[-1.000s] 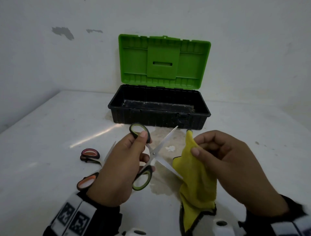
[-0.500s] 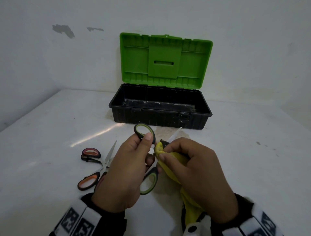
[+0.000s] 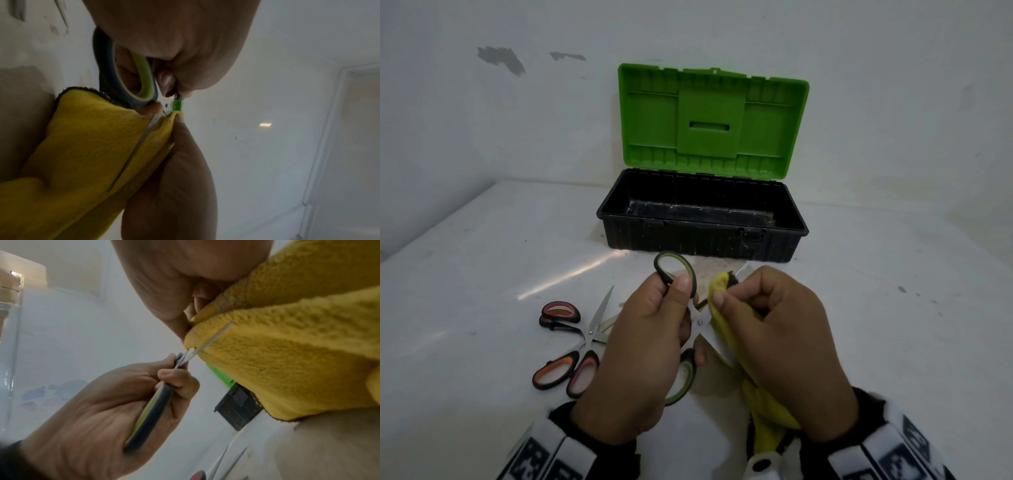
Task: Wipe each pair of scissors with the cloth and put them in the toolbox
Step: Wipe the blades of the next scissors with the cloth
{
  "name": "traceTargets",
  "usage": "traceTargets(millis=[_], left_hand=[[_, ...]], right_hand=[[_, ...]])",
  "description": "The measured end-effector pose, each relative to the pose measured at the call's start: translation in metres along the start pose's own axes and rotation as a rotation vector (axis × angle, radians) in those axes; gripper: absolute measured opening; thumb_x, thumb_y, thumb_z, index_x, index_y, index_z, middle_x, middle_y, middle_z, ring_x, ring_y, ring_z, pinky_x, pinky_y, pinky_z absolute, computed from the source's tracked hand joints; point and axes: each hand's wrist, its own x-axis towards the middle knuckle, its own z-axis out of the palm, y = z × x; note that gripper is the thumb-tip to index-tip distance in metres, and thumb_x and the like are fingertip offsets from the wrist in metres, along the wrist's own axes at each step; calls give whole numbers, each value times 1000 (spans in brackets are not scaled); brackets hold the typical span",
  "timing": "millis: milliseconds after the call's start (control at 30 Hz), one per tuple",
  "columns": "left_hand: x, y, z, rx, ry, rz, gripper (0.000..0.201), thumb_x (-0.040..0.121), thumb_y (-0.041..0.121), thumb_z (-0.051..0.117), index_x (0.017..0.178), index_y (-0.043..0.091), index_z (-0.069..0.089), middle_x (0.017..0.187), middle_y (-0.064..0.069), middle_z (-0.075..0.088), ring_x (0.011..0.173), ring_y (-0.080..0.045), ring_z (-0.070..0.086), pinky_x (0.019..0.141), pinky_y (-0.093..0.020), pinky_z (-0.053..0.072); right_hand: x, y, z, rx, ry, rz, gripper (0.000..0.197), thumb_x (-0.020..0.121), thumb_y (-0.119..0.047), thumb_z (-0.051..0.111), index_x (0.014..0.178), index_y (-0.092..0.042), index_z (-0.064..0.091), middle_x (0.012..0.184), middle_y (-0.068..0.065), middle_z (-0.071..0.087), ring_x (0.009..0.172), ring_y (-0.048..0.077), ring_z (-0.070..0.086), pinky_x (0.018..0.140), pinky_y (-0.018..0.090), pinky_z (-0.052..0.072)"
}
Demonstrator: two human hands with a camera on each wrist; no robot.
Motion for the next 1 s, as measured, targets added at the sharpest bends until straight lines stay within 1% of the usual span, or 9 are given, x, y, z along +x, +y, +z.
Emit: traceTargets(millis=[67,167,233,333,400,467,600,800,1000], left_hand=[[1,2,1,5,-2,6,35,100,37,47,90,5,60,50,4,30,45,-8,33,46,-29,44],[0,3,-1,10,-1,21,33,100,36,47,84,10,60,49,3,32,44,-8,33,46,-30,43],[0,1,-3,37,-10,38,33,100,38,48,81,13,61,50,3,33,48,-11,33,52,-35,41],[-2,1,0,26,-11,42,35,100,37,48,86,7,60,49,3,33,48,-14,34,50,-33,44],[-3,2,3,31,-17,41,35,100,36,48,86,6,59,49,1,33,50,-19,34,47,-32,45],[-3,1,2,40,-4,45,34,100,36,49,84,8,60,49,1,33,50,-19,34,49,-33,45],[-2,0,-1,73,-9,67,32,100,36,49,80,14,60,50,3,34,49,-16,34,52,-37,43],[-7,6,4,55,-9,67,34,99,36,48,84,7,59,48,1,32,45,-14,34,46,-31,44],[-8,6,3,60,-9,51,33,98,36,49,83,8,61,49,0,33,44,-13,36,46,-30,44]], right_hand=[[2,1,0,20,31,16,14,84,-29,75,74,-28,66,69,-13,65,71,5,62,59,12,48],[-7,-4,2,42,-88,7,13,85,-33,72,75,-28,65,71,-11,68,70,6,64,62,19,51],[-10,-5,0,18,-124,-8,14,85,-35,72,75,-29,65,70,-12,68,71,6,64,63,22,51],[-1,-2,-6,25,9,6,17,82,-32,76,70,-27,66,68,-11,67,67,6,63,57,16,49],[4,0,-9,44,79,24,16,83,-30,76,71,-27,66,68,-11,67,67,5,64,58,17,50],[0,-1,-9,57,55,25,16,83,-28,76,71,-26,66,68,-10,67,67,6,64,58,18,51],[-15,-8,-3,32,-81,-25,16,84,-30,75,72,-27,65,67,-12,67,67,7,63,57,15,46],[4,-3,-13,36,119,-1,17,83,-28,77,70,-25,66,68,-14,66,67,5,63,56,13,47],[-10,-8,-9,-18,19,-20,16,82,-31,76,69,-27,67,72,-15,66,69,5,62,58,11,46]])
